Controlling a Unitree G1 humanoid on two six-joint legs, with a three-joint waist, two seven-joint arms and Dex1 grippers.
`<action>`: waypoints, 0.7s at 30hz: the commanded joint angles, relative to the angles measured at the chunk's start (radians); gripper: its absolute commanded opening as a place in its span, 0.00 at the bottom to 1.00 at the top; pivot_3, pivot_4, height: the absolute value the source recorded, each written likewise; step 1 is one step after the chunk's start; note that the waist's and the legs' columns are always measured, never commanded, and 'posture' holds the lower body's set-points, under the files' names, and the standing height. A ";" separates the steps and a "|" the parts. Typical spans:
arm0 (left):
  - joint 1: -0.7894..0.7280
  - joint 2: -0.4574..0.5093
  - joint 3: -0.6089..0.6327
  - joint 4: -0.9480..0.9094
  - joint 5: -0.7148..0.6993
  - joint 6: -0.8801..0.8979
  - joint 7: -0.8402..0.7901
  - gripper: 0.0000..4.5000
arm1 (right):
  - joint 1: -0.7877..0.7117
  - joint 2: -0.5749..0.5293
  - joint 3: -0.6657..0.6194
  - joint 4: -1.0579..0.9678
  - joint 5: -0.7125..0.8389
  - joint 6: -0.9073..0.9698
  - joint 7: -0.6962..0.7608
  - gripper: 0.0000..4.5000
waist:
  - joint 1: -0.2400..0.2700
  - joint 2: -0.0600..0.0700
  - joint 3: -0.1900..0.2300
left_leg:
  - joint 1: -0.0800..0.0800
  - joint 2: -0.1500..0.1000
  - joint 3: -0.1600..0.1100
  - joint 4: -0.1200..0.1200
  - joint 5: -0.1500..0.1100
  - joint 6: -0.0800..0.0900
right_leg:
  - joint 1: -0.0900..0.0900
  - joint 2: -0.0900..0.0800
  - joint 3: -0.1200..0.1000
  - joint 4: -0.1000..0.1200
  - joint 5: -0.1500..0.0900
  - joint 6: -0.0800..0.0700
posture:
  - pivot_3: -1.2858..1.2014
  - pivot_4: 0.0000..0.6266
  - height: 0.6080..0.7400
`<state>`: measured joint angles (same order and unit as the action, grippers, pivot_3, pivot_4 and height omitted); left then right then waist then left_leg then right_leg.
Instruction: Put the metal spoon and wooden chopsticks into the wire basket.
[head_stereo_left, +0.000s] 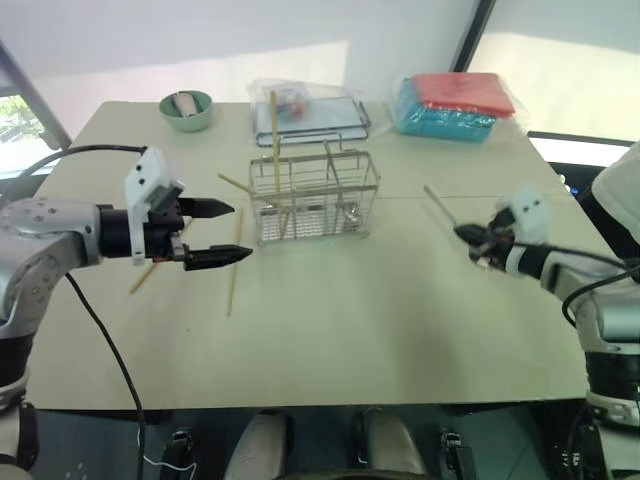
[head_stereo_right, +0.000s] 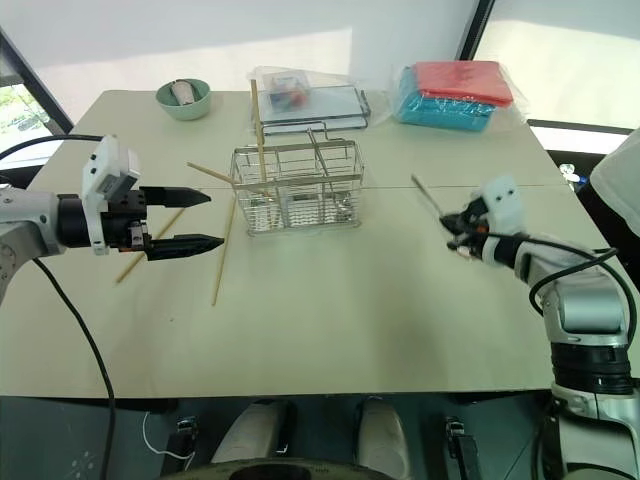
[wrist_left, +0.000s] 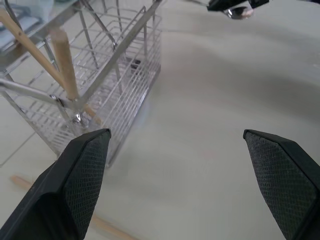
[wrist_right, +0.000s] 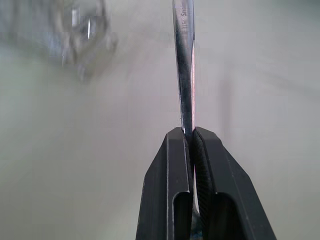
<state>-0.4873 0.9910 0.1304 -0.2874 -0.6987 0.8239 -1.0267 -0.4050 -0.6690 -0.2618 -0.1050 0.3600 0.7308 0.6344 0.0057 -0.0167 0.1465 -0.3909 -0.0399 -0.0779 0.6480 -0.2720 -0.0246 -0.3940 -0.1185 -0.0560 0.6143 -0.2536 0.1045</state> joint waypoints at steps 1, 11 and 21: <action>-0.040 -0.015 0.018 0.016 0.011 -0.018 0.022 1.00 | -0.171 0.075 -0.076 -0.110 0.106 0.013 -0.096 0.00 | -0.006 0.001 0.001 | 0.000 0.000 0.000 0.000 0.000 0.000 | 0.000 0.000 0.000 0.000 0.000 0.000 | 0.52 0.24 0.45; -0.068 -0.057 0.028 0.036 0.033 -0.024 0.067 1.00 | -0.448 0.447 0.076 0.018 0.082 -0.120 -0.308 0.00 | -0.014 -0.001 0.000 | -0.001 -0.001 -0.003 -0.001 0.001 -0.001 | -0.005 0.001 0.000 0.005 0.002 0.004 | 0.52 0.24 0.45; 0.018 -0.041 0.121 -0.050 0.000 0.012 0.123 1.00 | -0.494 0.634 0.170 0.358 -0.012 -0.433 -0.307 0.00 | -0.025 -0.001 0.000 | 0.000 -0.002 -0.002 -0.001 0.002 -0.003 | -0.011 0.001 0.002 0.016 0.002 0.003 | 0.52 0.24 0.45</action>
<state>-0.4665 0.9344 0.2087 -0.3008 -0.6824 0.8315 -0.9117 -0.8500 -0.0502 -0.0853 0.2568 0.3529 0.3558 0.3250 -0.0189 -0.0176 0.1461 -0.3912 -0.0413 -0.0803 0.6470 -0.2701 -0.0276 -0.4051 -0.1169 -0.0537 0.6304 -0.2517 0.1075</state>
